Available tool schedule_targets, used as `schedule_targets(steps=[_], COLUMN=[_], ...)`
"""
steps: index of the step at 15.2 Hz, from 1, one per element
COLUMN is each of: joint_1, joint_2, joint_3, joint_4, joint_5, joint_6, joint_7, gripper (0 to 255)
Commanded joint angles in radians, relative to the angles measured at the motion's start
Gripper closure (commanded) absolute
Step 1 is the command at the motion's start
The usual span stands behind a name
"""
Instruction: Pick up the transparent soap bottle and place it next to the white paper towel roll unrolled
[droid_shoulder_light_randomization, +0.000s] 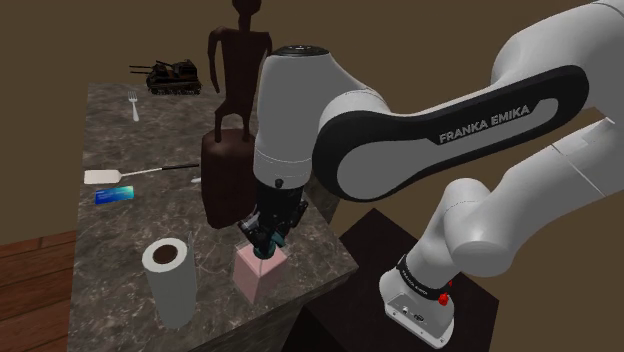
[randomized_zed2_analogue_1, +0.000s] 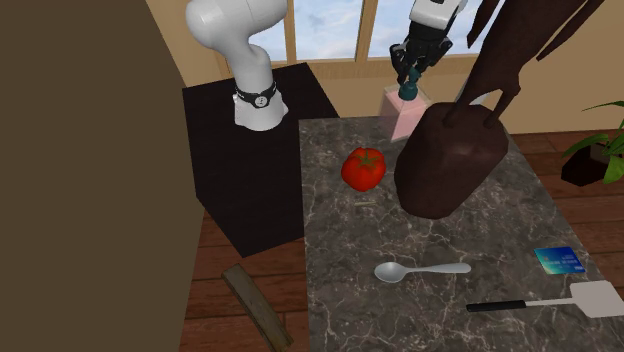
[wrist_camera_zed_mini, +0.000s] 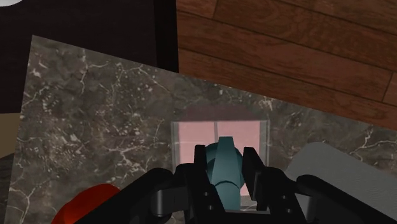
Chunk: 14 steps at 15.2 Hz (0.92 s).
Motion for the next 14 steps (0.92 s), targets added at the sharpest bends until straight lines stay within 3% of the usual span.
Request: schedule_targets(steps=[1, 2, 7, 11, 14], joint_1=[0.000, 0.000, 0.000, -0.006, -0.006], joint_2=[0.000, 0.000, 0.000, -0.044, -0.044], joint_3=[0.000, 0.000, 0.000, -0.028, -0.028], joint_4=[0.000, 0.000, 0.000, 0.093, 0.093], joint_5=[0.000, 0.000, 0.000, -0.010, -0.010], joint_6=[0.000, 0.000, 0.000, -0.137, -0.137], joint_7=[0.000, 0.000, 0.000, -0.003, -0.003], gripper=[255, 0, 0, 0, 0])
